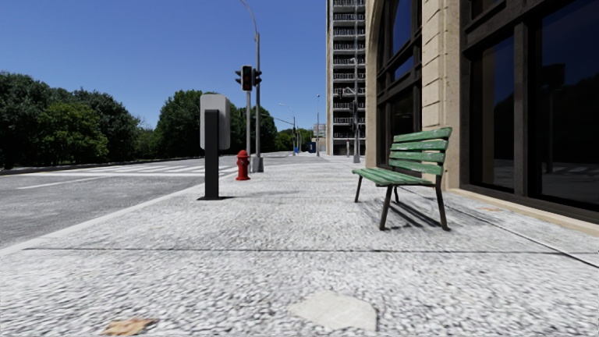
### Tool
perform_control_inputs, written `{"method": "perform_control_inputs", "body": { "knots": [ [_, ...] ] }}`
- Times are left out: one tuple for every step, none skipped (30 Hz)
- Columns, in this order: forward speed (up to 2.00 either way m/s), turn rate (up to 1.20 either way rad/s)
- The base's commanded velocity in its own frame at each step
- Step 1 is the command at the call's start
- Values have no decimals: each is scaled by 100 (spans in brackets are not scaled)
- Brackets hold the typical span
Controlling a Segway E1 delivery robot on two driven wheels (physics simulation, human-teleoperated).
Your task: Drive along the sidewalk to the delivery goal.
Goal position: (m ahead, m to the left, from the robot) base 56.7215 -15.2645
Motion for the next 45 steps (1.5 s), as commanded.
{"method": "perform_control_inputs", "body": {
  "knots": [
    [130, 0],
    [130, 0],
    [130, 0],
    [130, 0],
    [130, 0],
    [130, 0],
    [130, 0],
    [130, 0],
    [130, 0],
    [130, 0],
    [130, 0],
    [130, 0],
    [130, 0],
    [130, 0],
    [130, 0],
    [130, 0],
    [131, 0],
    [131, 0],
    [131, 0],
    [133, 0],
    [134, 0],
    [134, 0],
    [134, 0],
    [135, 0],
    [136, 0],
    [138, 0],
    [141, 0],
    [144, 0],
    [144, 0],
    [144, 0],
    [144, 0],
    [144, 0],
    [144, 0],
    [144, 0],
    [144, 0],
    [144, 0],
    [144, 0],
    [144, 0],
    [144, 0],
    [144, 0],
    [144, 0],
    [144, 0],
    [144, 0],
    [144, 0],
    [144, 0]
  ]
}}
